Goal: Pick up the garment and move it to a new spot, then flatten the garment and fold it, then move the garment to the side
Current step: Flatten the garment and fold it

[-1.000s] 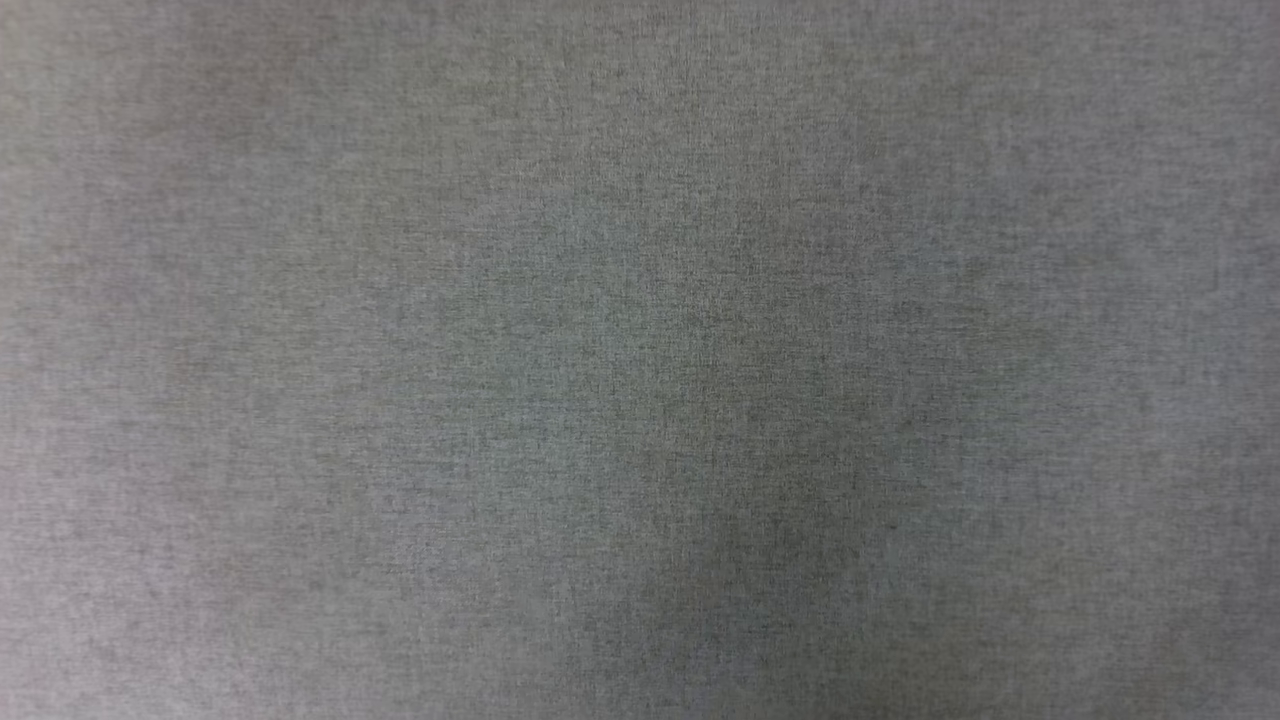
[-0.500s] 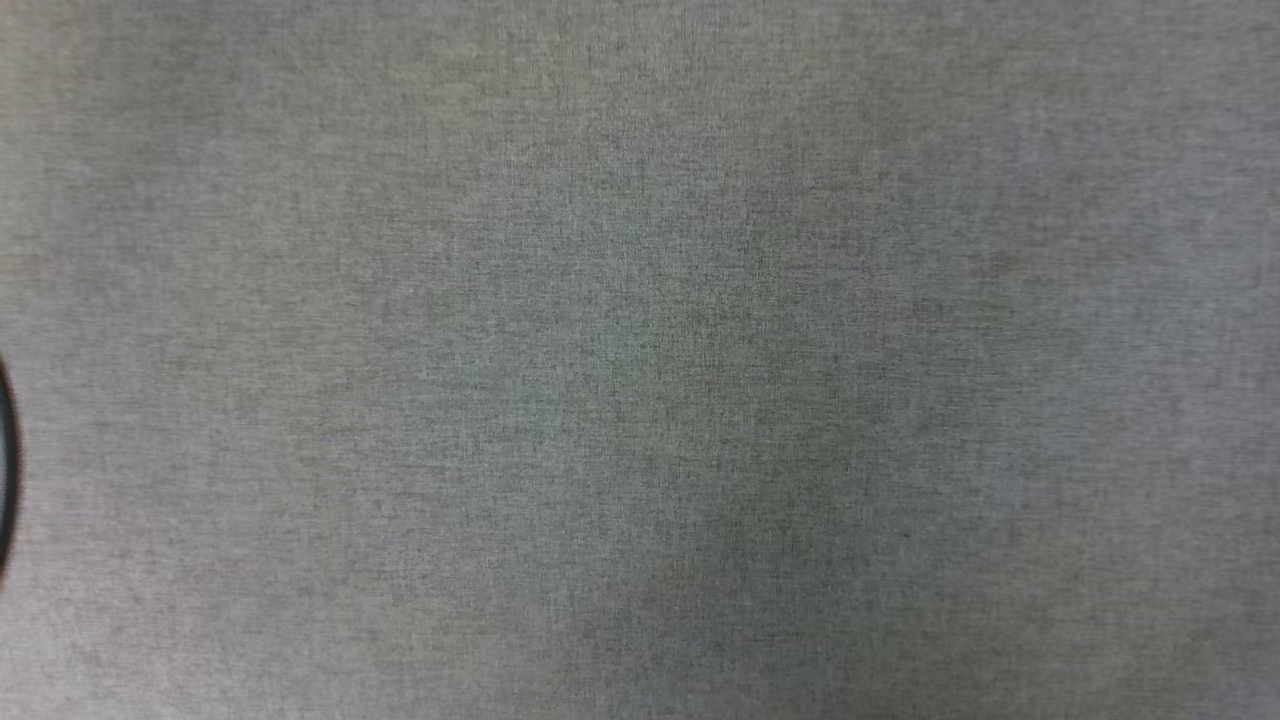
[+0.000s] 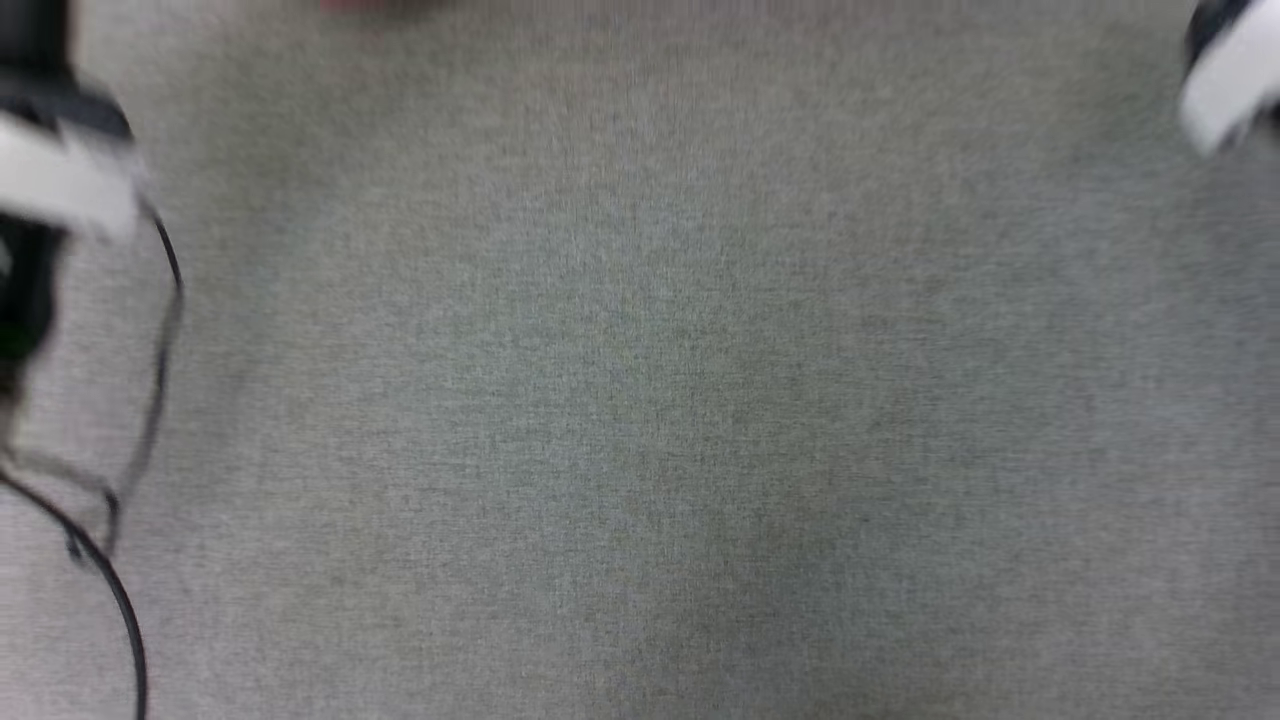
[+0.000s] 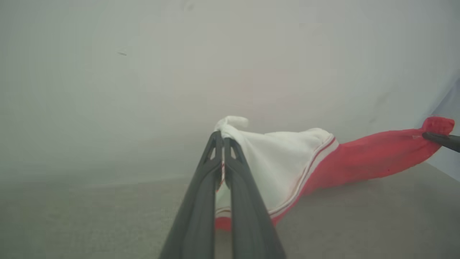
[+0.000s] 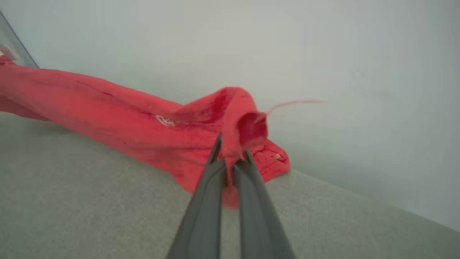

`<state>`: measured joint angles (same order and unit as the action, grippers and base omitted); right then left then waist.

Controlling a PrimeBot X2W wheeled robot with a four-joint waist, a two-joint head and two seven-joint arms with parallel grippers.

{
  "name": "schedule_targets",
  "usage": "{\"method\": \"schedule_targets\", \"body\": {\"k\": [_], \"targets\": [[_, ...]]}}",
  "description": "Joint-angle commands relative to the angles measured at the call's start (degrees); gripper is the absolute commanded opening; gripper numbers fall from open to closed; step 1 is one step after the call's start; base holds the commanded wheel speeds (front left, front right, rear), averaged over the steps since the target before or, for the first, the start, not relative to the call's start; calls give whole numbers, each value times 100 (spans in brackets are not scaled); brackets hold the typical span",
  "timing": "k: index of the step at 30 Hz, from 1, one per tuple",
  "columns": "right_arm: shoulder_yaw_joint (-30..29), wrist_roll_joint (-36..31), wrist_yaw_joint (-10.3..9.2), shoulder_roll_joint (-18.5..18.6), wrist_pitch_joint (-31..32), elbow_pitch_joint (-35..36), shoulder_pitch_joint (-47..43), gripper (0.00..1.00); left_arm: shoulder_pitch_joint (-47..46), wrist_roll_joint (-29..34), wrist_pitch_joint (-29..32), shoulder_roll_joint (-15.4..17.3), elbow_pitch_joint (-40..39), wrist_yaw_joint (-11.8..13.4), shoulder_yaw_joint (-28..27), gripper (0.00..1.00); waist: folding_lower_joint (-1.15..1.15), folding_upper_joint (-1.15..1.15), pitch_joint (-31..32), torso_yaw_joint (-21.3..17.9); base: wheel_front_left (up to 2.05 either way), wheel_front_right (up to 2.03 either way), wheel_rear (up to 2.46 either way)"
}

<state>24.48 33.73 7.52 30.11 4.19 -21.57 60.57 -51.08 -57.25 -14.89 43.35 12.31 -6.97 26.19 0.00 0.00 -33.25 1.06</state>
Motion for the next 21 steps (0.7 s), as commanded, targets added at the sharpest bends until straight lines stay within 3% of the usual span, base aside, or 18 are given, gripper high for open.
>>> {"method": "schedule_targets", "body": {"k": [1,13,21], "targets": [[-44,32,-7,31,-5,91,-294,0,276,8,-36,9,-95,25,-70,0,0,0,226,-22,0,0,0],[-391,48,-6,-94,178,1015,-3056,0,3648,347,-43,-497,-1064,284,-910,0,0,0,1120,-101,0,0,0],[-607,41,-6,-241,369,1334,-4444,0,5137,272,-43,-720,-1303,395,-960,0,0,0,1763,-57,0,0,0]]}}
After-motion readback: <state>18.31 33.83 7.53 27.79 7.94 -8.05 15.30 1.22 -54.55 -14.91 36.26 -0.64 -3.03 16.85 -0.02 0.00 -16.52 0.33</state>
